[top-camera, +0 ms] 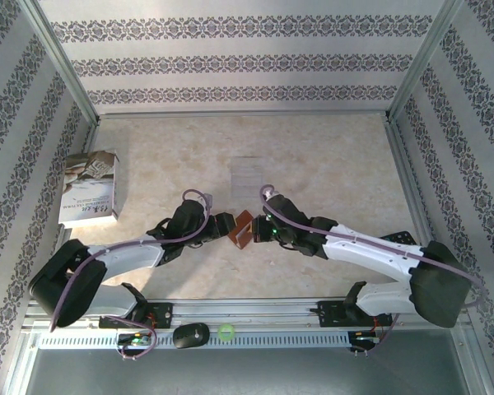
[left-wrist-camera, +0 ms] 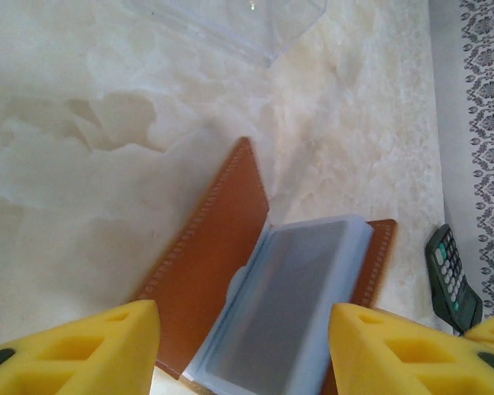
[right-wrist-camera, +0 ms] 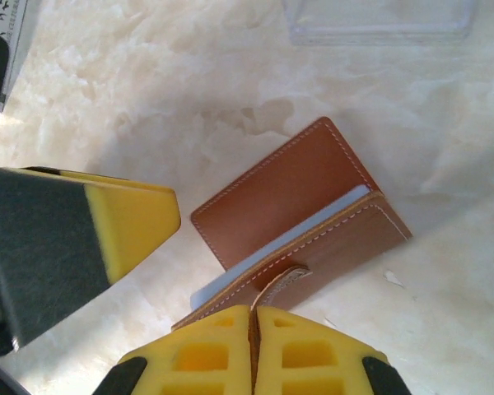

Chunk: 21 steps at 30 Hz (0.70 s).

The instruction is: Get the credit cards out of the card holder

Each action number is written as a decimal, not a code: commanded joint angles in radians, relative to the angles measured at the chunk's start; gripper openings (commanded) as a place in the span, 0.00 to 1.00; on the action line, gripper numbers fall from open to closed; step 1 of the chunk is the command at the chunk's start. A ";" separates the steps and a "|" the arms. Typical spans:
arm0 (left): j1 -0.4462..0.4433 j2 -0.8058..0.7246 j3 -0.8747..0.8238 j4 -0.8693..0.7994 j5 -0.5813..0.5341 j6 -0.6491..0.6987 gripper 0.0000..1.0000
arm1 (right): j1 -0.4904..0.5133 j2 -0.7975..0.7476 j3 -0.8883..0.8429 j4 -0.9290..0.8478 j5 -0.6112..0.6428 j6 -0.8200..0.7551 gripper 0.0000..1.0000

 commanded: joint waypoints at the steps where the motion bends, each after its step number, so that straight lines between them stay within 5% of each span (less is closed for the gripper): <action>1: 0.012 -0.055 0.029 -0.117 -0.046 0.067 0.57 | 0.014 0.049 0.066 0.011 -0.005 -0.031 0.00; 13: 0.011 -0.060 0.068 -0.159 -0.014 0.150 0.60 | -0.086 -0.020 -0.075 -0.202 0.147 0.008 0.00; 21: 0.011 0.022 0.082 -0.120 0.028 0.146 0.59 | -0.206 0.166 -0.026 -0.130 0.156 -0.078 0.00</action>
